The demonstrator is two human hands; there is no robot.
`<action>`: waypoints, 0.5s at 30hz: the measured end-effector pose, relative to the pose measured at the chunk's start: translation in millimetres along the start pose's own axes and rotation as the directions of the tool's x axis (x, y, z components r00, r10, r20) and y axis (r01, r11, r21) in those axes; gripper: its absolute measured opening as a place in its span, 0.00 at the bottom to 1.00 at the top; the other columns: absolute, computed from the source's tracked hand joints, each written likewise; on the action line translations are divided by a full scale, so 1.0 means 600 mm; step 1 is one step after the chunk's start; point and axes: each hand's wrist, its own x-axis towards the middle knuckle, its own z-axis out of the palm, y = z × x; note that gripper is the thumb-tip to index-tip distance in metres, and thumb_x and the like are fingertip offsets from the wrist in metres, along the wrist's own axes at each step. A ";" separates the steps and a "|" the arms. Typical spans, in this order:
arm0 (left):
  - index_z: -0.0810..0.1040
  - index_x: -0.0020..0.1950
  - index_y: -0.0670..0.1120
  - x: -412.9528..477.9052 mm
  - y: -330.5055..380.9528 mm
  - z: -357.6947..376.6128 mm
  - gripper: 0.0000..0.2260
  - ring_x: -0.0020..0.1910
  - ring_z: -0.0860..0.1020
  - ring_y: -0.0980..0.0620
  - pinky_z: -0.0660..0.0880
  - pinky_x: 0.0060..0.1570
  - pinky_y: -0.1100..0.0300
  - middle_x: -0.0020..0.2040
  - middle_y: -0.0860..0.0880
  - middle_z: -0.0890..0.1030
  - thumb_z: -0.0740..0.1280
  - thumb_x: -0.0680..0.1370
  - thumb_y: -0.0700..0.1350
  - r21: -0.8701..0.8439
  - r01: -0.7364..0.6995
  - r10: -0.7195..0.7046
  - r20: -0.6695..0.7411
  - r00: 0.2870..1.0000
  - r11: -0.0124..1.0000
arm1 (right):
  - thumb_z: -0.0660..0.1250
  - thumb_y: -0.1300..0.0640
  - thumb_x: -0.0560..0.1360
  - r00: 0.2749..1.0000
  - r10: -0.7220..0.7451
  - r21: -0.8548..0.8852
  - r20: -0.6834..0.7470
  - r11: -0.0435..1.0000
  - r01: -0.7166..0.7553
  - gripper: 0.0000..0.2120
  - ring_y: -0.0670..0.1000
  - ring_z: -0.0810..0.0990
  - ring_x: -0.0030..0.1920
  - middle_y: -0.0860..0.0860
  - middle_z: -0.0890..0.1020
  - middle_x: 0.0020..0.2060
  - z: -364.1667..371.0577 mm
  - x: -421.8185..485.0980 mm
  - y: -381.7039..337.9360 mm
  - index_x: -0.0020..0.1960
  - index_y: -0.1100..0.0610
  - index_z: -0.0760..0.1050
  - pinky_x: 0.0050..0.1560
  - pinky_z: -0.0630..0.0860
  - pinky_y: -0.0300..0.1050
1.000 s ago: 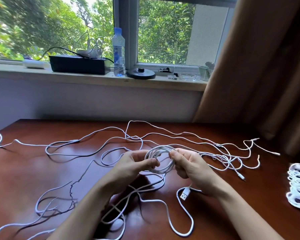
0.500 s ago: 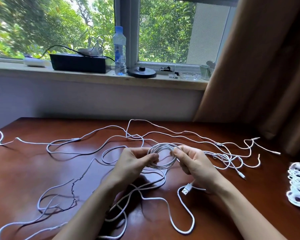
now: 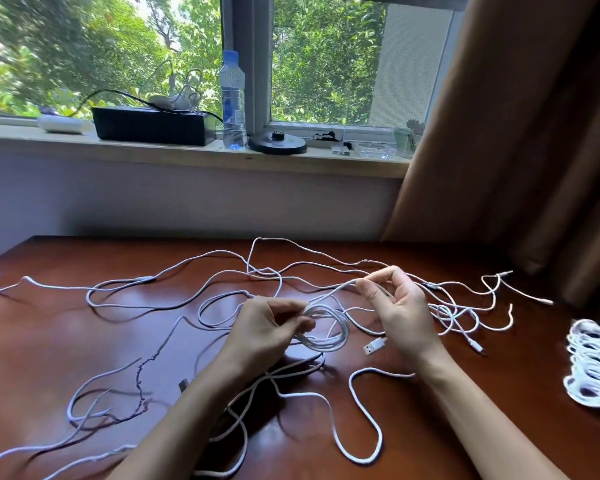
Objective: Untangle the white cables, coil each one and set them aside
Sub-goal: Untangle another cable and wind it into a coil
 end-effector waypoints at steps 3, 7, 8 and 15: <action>0.87 0.48 0.49 -0.003 0.004 0.002 0.13 0.39 0.80 0.62 0.78 0.46 0.65 0.41 0.52 0.87 0.72 0.75 0.32 0.017 -0.016 0.016 -0.011 1.000 1.000 | 0.73 0.60 0.77 0.998 -0.030 -0.011 -0.057 1.000 0.029 0.05 0.40 0.76 0.31 0.48 0.82 0.34 0.004 0.000 0.000 0.44 0.57 0.77 0.34 0.70 0.31; 0.87 0.44 0.52 -0.004 0.012 0.001 0.15 0.36 0.80 0.60 0.79 0.44 0.64 0.37 0.52 0.86 0.71 0.75 0.31 -0.011 0.016 -0.017 -0.087 0.996 1.000 | 0.76 0.56 0.74 0.995 0.009 -0.155 -0.102 0.988 -0.025 0.03 0.41 0.75 0.30 0.42 0.80 0.29 -0.001 0.002 0.005 0.43 0.54 0.83 0.30 0.73 0.36; 0.87 0.43 0.52 -0.003 0.015 0.001 0.15 0.35 0.80 0.59 0.78 0.43 0.64 0.36 0.52 0.86 0.71 0.76 0.31 -0.022 0.023 -0.025 -0.107 0.994 0.999 | 0.76 0.55 0.74 0.995 0.006 -0.200 -0.101 0.980 -0.026 0.04 0.40 0.77 0.31 0.40 0.81 0.29 -0.004 0.003 0.006 0.43 0.53 0.83 0.32 0.73 0.34; 0.86 0.42 0.42 0.003 0.027 0.002 0.07 0.31 0.78 0.58 0.75 0.38 0.69 0.32 0.49 0.83 0.71 0.77 0.33 -0.198 0.091 -0.145 -0.277 0.950 0.976 | 0.75 0.42 0.72 1.000 -0.005 -0.535 0.017 0.845 0.013 0.10 0.42 0.75 0.29 0.40 0.78 0.27 -0.009 0.002 0.030 0.40 0.47 0.81 0.37 0.74 0.47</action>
